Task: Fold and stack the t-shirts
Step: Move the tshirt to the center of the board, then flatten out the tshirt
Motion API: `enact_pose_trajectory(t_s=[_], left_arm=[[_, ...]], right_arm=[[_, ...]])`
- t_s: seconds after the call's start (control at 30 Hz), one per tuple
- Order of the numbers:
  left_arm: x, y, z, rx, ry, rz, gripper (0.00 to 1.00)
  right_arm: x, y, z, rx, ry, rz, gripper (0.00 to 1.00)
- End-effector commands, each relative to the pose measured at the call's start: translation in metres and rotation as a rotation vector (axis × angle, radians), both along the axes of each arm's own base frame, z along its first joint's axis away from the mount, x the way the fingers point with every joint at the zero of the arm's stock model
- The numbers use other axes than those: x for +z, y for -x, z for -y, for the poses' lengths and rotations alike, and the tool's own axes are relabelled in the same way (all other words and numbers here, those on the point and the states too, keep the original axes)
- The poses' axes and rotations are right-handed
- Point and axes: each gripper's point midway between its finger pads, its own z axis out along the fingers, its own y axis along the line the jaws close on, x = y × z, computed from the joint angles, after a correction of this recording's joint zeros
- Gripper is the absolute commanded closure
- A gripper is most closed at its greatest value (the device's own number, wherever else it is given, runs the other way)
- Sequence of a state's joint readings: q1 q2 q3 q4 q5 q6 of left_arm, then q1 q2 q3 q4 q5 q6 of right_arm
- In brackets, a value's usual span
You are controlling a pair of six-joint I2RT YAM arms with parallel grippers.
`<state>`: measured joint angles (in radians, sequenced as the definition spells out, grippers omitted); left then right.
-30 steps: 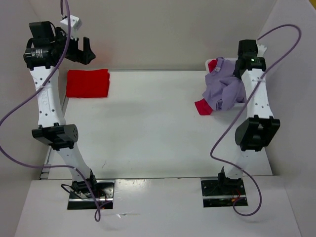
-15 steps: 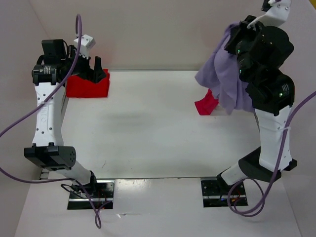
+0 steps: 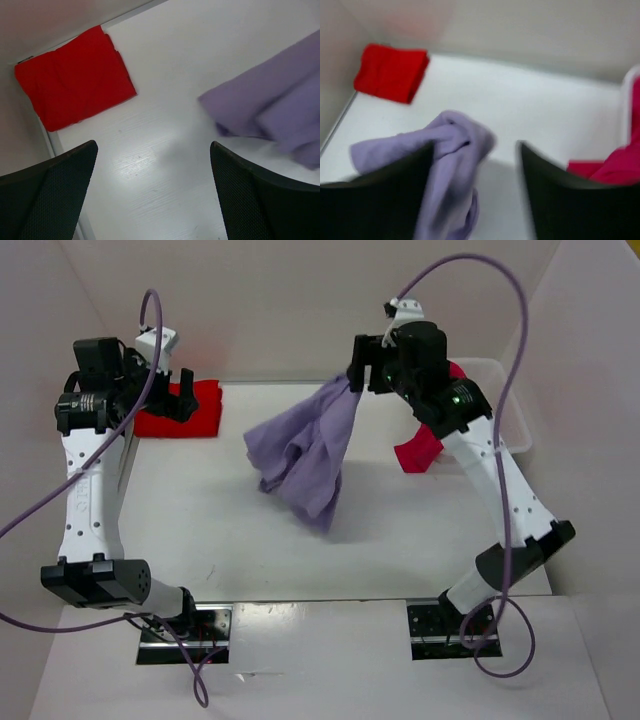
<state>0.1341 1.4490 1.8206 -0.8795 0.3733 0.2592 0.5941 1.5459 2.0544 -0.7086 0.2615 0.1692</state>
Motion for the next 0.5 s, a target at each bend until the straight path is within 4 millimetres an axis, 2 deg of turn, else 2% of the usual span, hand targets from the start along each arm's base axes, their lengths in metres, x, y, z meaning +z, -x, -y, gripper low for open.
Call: enact_pose_trajectory(t_s=[0.0, 0.03, 0.1, 0.17, 0.2, 0.23, 0.27, 0.3, 0.33, 0.4, 0.47], left_arm=[[0.015, 0.002, -0.006, 0.024, -0.033, 0.063, 0.00], [0.010, 0.002, -0.006, 0.024, -0.032, 0.053, 0.00], [0.010, 0.002, -0.008, 0.032, -0.037, 0.052, 0.00], [0.001, 0.002, -0.008, 0.032, -0.034, 0.029, 0.00], [0.001, 0.002, -0.008, 0.032, -0.034, 0.029, 0.00], [-0.006, 0.002, -0.008, 0.031, -0.032, 0.012, 0.00], [-0.011, 0.001, -0.008, 0.031, -0.031, 0.005, 0.00], [-0.016, 0.001, -0.008, 0.036, -0.021, -0.010, 0.00], [-0.019, 0.000, -0.011, 0.045, -0.020, -0.012, 0.00], [-0.034, 0.002, -0.011, 0.045, -0.016, -0.050, 0.00], [-0.041, 0.004, -0.013, 0.054, -0.020, -0.062, 0.00]], right_arm=[[-0.092, -0.032, 0.029, 0.024, -0.112, -0.270, 0.11], [-0.109, -0.038, 0.042, 0.008, -0.129, -0.310, 0.00], [-0.130, -0.034, 0.050, -0.020, -0.099, -0.322, 0.00], [-0.152, -0.024, 0.031, 0.001, -0.045, -0.352, 0.00], [-0.162, -0.020, 0.020, 0.026, -0.017, -0.367, 0.00], [-0.174, -0.009, -0.005, 0.080, 0.011, -0.392, 0.00], [-0.202, -0.004, -0.021, 0.110, 0.046, -0.449, 0.00], [-0.214, 0.000, -0.033, 0.129, 0.068, -0.463, 0.00], [-0.235, 0.015, -0.057, 0.178, 0.109, -0.492, 0.00], [-0.267, 0.023, -0.082, 0.214, 0.148, -0.537, 0.00], [-0.295, 0.036, -0.107, 0.246, 0.184, -0.584, 0.00]])
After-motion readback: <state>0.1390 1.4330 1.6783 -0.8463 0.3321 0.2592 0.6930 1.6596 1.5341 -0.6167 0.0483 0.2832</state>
